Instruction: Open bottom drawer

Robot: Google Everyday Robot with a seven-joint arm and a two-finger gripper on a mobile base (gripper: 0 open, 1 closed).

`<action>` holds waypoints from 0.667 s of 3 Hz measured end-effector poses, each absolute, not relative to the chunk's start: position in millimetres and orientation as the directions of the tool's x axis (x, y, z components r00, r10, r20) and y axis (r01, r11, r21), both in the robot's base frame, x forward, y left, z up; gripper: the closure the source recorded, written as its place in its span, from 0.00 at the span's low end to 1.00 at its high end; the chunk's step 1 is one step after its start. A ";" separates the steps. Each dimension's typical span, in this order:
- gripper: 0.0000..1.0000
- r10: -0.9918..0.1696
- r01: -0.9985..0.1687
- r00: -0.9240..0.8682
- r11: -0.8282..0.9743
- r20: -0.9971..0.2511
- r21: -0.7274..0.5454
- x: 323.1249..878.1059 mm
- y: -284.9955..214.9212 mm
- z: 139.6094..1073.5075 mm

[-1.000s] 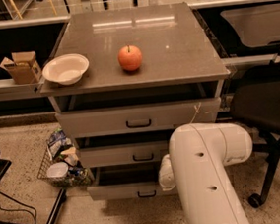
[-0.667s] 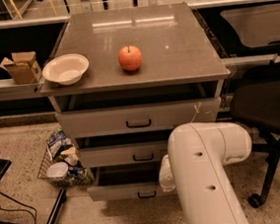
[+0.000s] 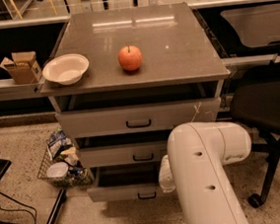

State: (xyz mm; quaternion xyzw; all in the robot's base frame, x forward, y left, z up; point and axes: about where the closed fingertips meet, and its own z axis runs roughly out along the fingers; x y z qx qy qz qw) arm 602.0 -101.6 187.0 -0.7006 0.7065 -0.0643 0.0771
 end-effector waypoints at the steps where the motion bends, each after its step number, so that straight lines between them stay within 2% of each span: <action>1: 1.00 -1.000 -0.986 -0.008 0.009 -0.006 -0.169 590.0 -106.0 183.6; 2: 1.00 -1.000 -0.986 -0.008 0.009 -0.006 -0.169 590.0 -103.4 185.8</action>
Offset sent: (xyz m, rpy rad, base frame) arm -0.1978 -0.0995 -0.0337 -0.2162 0.6246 0.0069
